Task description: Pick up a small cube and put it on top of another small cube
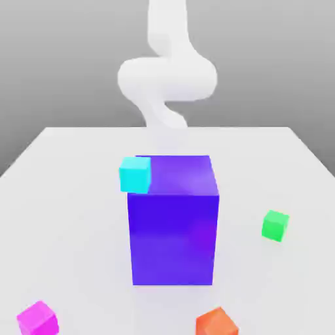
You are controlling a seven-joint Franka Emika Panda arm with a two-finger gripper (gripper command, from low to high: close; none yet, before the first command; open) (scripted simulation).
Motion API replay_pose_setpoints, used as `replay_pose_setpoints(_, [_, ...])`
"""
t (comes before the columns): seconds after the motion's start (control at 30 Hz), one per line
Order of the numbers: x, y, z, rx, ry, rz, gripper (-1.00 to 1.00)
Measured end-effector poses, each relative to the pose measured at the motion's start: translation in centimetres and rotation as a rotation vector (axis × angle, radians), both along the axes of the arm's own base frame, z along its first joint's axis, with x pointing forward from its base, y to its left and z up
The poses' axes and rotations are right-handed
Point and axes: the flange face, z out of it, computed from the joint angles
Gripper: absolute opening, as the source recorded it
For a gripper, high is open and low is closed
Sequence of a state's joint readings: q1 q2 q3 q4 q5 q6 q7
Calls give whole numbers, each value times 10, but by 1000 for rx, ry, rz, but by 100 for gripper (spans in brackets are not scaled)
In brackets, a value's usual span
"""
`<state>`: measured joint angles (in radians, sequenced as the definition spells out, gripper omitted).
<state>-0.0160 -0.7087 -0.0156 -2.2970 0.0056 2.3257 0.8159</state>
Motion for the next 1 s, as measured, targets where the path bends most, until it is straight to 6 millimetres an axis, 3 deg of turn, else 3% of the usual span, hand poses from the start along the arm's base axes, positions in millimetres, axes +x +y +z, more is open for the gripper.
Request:
replay_pose_setpoints(0.23, [78, -47, -96, 76, 174, -123, 0])
replay_pose_setpoints(0.5, [129, -106, -224, 150, 363, -281, 0])
replay_pose_setpoints(0.77, [137, -169, -365, 210, 549, -459, 0])
replay_pose_setpoints(1.0, [113, -209, -489, 241, 698, -600, 0])
